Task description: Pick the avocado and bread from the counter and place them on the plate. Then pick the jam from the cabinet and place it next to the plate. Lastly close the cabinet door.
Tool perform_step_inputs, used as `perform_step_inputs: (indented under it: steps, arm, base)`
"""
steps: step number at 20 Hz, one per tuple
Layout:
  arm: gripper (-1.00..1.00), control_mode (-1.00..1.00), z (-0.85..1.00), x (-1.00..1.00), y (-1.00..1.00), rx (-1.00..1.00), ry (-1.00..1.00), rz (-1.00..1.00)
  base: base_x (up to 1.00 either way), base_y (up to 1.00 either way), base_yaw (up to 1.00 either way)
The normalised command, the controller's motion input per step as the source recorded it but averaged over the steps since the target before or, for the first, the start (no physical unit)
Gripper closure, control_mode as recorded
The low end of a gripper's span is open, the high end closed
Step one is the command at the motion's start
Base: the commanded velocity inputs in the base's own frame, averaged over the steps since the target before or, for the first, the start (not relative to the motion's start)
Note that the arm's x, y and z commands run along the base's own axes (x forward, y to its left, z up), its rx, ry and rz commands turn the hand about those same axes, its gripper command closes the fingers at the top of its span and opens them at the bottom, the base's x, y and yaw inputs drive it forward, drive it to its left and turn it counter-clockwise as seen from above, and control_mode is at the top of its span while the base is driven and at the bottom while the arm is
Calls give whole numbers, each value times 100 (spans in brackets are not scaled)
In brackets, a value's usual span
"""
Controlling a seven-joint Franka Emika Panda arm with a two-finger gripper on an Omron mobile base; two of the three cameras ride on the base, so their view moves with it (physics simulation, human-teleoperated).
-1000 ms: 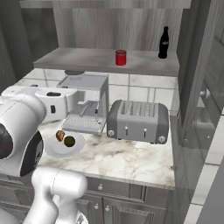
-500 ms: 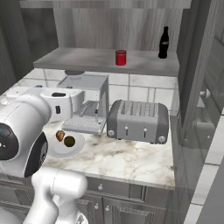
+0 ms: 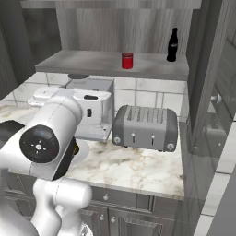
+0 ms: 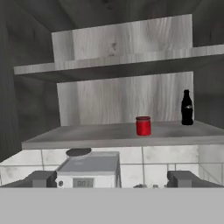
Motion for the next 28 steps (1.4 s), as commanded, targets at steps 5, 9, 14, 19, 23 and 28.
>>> perform_step_inputs:
  steps: [5,9,14,19,23,28]
  arm:
    - [-100,-100,5,55,-4,1,0,0]
    - [-100,-100,0,60,0,0,0,0]
    - [-100,-100,0,64,0,0,0,0]
    - [-100,-100,0,57,-12,0,0,-3]
    - [-100,-100,0,47,-19,0,0,-10]
    - [-100,-100,0,37,-5,0,0,-16]
  base:
    - [0,0,0]
    - [0,0,0]
    - [0,0,0]
    - [0,0,0]
    - [0,0,0]
    - [0,0,0]
